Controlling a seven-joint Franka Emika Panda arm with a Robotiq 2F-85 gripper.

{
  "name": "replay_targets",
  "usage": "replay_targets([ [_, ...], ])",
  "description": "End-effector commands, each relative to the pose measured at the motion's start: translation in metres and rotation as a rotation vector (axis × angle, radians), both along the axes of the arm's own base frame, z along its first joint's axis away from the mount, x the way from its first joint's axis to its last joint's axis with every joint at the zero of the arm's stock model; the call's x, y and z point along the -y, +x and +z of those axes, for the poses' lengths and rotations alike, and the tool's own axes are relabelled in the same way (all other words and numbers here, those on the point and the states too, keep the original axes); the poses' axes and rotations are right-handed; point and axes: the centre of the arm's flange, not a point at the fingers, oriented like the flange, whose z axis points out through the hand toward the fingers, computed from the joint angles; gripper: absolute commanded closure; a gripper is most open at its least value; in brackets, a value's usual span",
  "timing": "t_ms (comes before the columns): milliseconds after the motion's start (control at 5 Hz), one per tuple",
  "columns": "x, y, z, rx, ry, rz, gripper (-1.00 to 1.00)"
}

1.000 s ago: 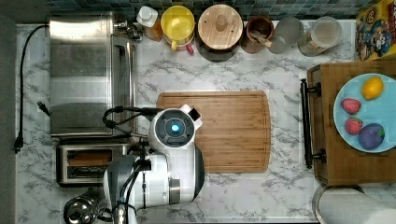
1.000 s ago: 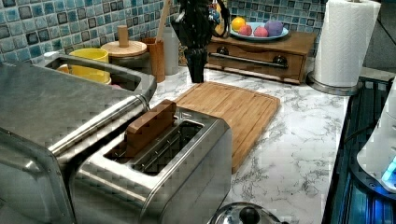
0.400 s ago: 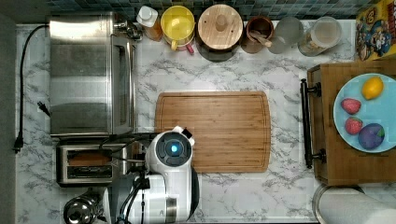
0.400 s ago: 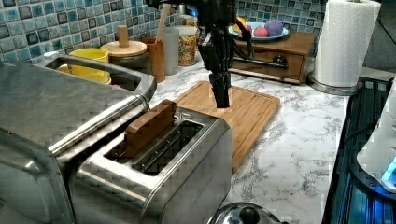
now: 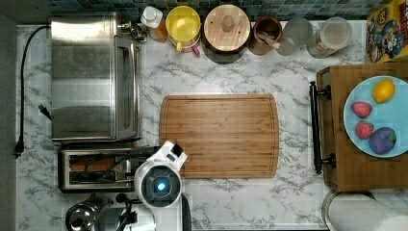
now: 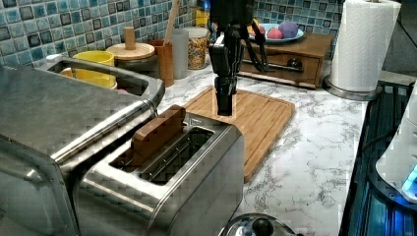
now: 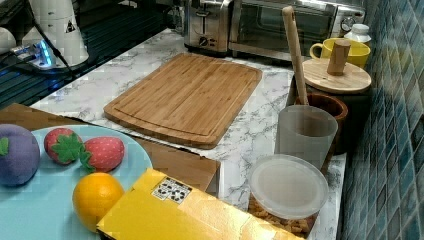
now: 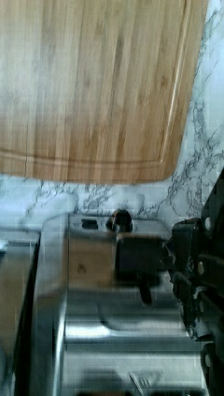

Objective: Turn on the toaster.

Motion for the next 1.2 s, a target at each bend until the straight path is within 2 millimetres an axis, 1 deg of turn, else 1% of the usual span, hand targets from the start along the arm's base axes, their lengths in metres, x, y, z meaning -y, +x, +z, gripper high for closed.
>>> replay_targets([
  [200,-0.019,0.009,0.004,0.035,-0.018,-0.041,1.0],
  [400,-0.014,0.017,-0.002,0.025,-0.038,-0.073,1.0],
  [600,-0.006,0.023,-0.001,0.017,-0.016,-0.104,1.0],
  [800,-0.008,0.026,0.004,0.026,0.019,-0.092,1.0],
  [1000,-0.017,0.031,-0.001,0.034,0.013,-0.094,1.0],
  [1200,-0.023,0.044,-0.013,0.018,-0.019,-0.13,1.0],
])
